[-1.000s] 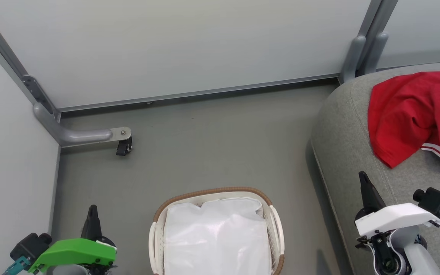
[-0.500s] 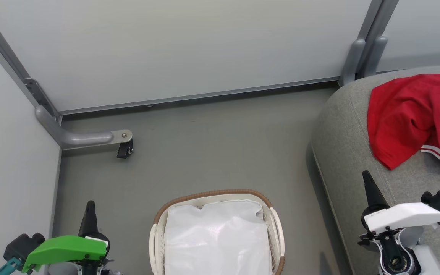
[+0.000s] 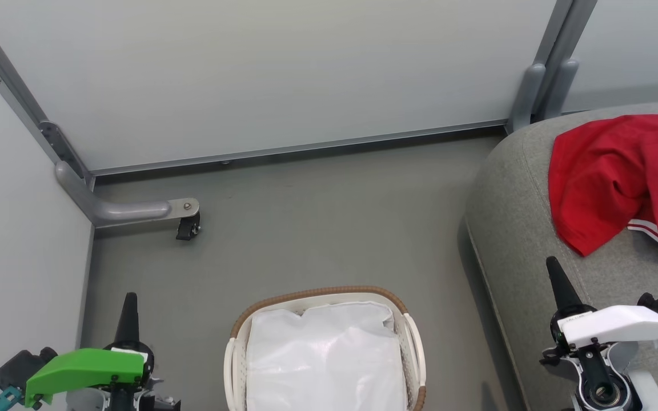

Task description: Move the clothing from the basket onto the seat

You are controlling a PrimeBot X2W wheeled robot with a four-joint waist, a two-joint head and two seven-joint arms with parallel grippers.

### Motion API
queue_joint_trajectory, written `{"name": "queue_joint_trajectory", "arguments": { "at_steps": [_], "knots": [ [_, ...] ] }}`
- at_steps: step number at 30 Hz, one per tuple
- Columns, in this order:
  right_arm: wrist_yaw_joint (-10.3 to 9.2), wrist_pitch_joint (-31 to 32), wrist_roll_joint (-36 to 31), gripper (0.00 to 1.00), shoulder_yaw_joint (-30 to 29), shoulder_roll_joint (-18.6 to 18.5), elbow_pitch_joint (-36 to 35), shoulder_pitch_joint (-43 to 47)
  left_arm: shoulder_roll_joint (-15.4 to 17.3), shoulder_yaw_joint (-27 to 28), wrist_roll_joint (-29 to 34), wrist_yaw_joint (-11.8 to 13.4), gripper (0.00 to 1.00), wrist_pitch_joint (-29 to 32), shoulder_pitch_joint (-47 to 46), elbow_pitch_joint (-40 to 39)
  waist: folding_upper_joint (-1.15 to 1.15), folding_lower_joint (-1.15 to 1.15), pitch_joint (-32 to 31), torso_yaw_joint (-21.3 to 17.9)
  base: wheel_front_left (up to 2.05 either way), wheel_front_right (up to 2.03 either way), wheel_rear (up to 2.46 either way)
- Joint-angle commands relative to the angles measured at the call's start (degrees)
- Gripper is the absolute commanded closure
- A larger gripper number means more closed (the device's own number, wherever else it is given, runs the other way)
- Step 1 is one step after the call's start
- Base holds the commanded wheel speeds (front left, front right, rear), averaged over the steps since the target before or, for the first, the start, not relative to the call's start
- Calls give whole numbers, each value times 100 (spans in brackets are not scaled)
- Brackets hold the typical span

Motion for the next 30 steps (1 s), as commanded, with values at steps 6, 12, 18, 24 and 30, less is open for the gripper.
{"name": "queue_joint_trajectory", "arguments": {
  "at_steps": [6, 12, 18, 24, 30],
  "knots": [
    [-3, 132, 483, 100, -71, -40, -119, 43, 38, 75, -415, -50, 100, 128, -148, -132, 0, 0, -35, 3, 0, 0, 0],
    [-4, 212, 799, 100, -105, -42, -157, 70, 40, 118, -685, -71, 100, 207, -158, -180, 0, 0, -63, 6, 0, 0, 0],
    [-4, 289, 1100, 100, -139, -45, -192, 98, 41, 154, -940, -80, 100, 290, -147, -234, 0, 0, -91, 8, 0, 0, 0],
    [-4, 362, 1385, 100, -172, -47, -225, 119, 43, 186, -1174, -100, 100, 355, -159, -283, 0, 0, -120, 11, 0, 0, 0],
    [-4, 432, 1653, 100, -204, -50, -257, 138, 45, 222, -1417, -113, 100, 429, -169, -320, 0, 0, -148, 13, 0, 0, 0]
  ]
}}
